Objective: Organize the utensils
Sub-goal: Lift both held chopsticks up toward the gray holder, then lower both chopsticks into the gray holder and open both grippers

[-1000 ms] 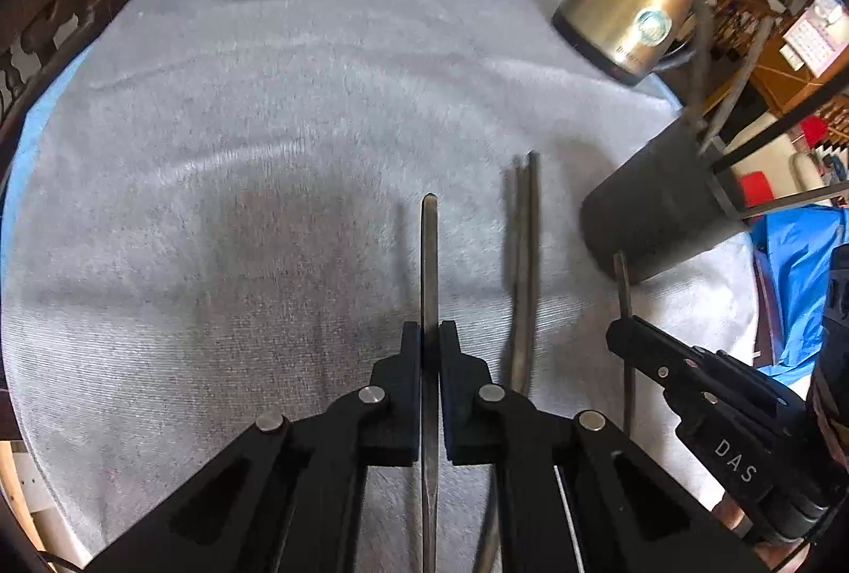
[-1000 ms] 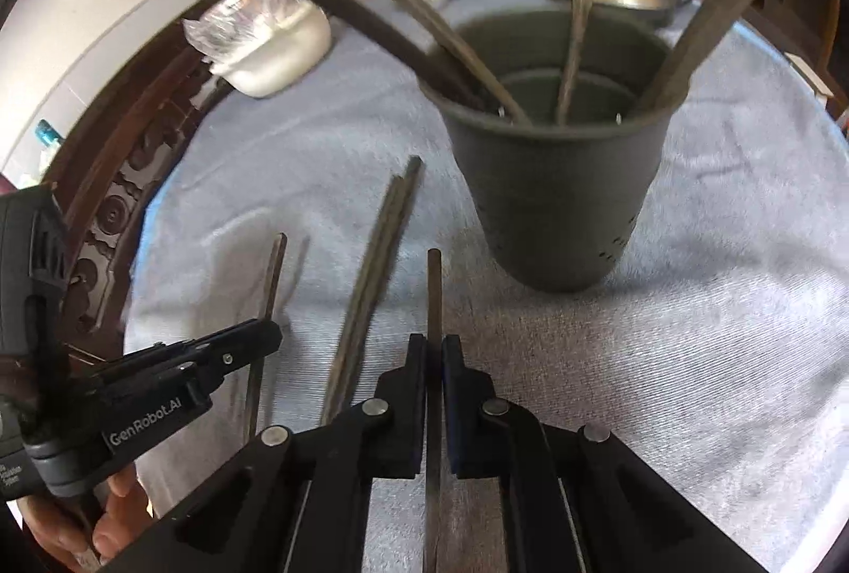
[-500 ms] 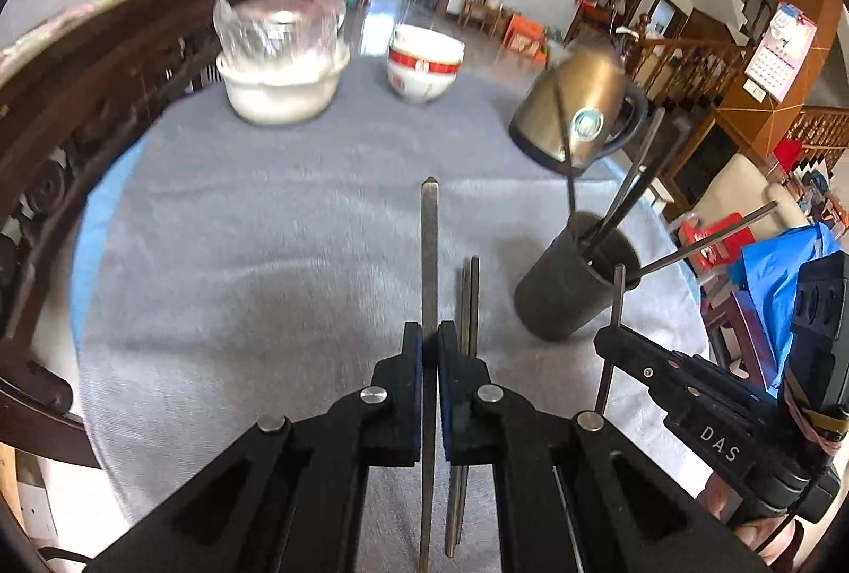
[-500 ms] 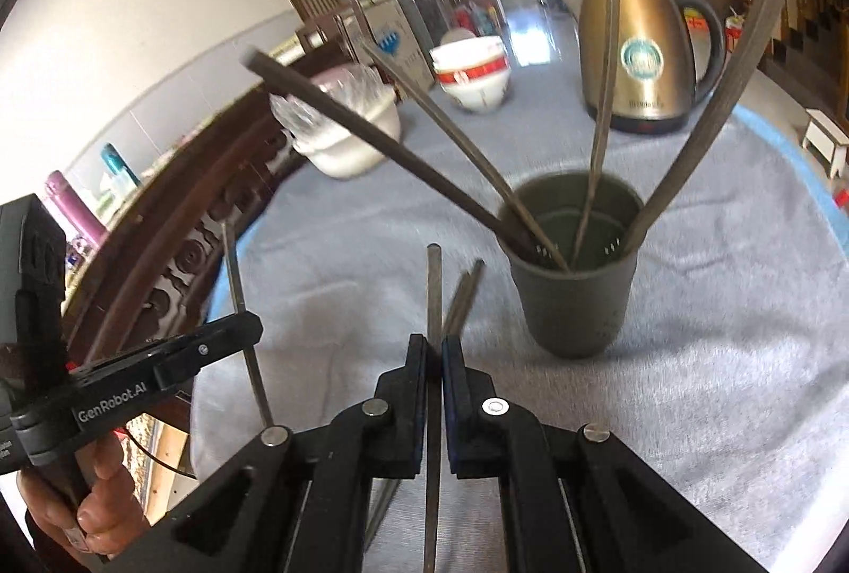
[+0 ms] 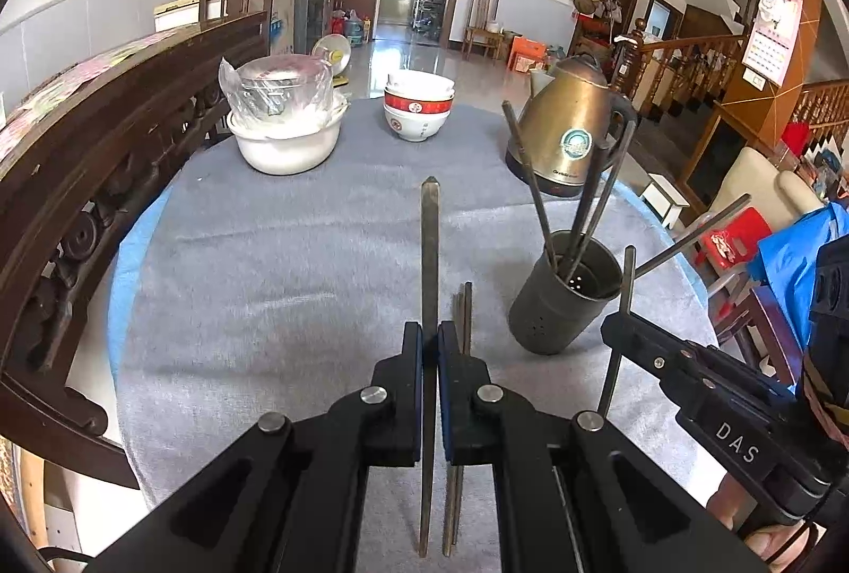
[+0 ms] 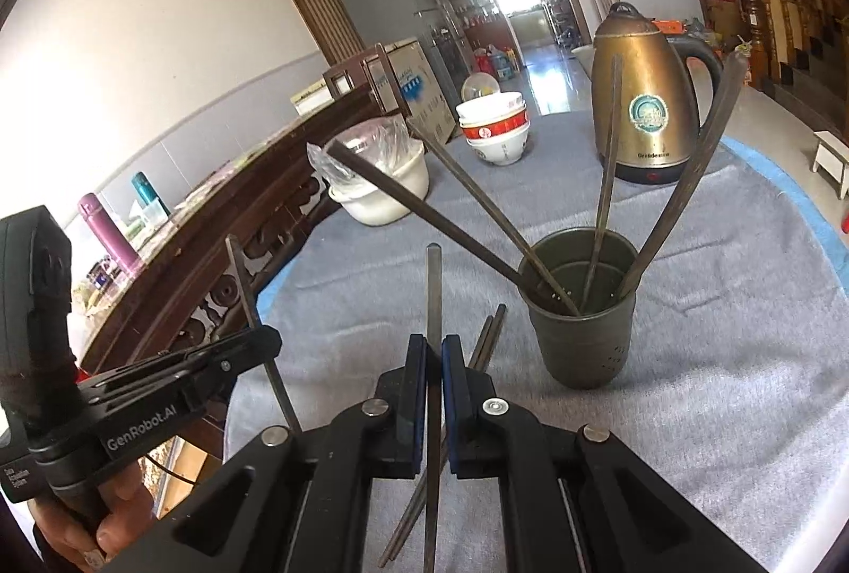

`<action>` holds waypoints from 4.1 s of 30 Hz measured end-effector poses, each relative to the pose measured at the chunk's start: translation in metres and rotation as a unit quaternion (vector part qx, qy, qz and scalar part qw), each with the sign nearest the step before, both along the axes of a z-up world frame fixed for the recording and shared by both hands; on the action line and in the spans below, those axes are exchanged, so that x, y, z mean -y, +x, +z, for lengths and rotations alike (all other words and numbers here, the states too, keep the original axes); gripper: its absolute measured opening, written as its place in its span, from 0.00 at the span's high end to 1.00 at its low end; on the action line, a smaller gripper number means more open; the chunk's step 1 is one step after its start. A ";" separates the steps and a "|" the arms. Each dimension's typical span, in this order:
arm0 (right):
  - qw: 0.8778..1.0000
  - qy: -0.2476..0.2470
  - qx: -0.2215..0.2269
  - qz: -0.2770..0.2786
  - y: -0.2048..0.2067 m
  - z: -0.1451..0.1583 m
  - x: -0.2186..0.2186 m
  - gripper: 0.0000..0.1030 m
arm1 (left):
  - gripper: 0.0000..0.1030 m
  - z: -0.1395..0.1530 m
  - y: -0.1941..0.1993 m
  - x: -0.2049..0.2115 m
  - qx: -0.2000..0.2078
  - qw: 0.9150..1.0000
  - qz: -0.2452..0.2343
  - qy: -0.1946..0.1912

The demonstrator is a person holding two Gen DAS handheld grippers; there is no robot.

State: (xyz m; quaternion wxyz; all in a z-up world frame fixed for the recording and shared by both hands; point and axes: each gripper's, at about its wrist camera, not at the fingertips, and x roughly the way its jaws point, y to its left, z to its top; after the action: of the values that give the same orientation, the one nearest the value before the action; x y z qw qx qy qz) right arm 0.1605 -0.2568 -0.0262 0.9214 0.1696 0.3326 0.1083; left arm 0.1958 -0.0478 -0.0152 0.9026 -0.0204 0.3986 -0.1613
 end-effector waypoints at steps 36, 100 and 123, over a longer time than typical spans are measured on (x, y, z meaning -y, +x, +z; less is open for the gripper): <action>0.963 0.012 0.245 -0.108 -0.062 0.078 0.041 0.94 | 0.95 0.073 -0.032 -0.022 0.115 0.989 0.024 -0.088; 0.925 -0.062 0.272 -0.257 0.012 0.080 0.076 0.94 | 0.95 0.065 0.036 0.113 0.217 0.970 0.081 -0.080; 0.946 -0.059 0.249 -0.198 -0.024 0.061 0.069 0.93 | 0.94 0.052 -0.008 0.103 0.210 0.976 0.024 -0.052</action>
State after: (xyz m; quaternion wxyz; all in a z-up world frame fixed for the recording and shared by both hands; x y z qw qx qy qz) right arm 0.1364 -0.3258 0.0344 0.9861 0.1449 0.0578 -0.0569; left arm 0.1882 -0.1508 0.0366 0.9673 -0.0430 0.1910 -0.1611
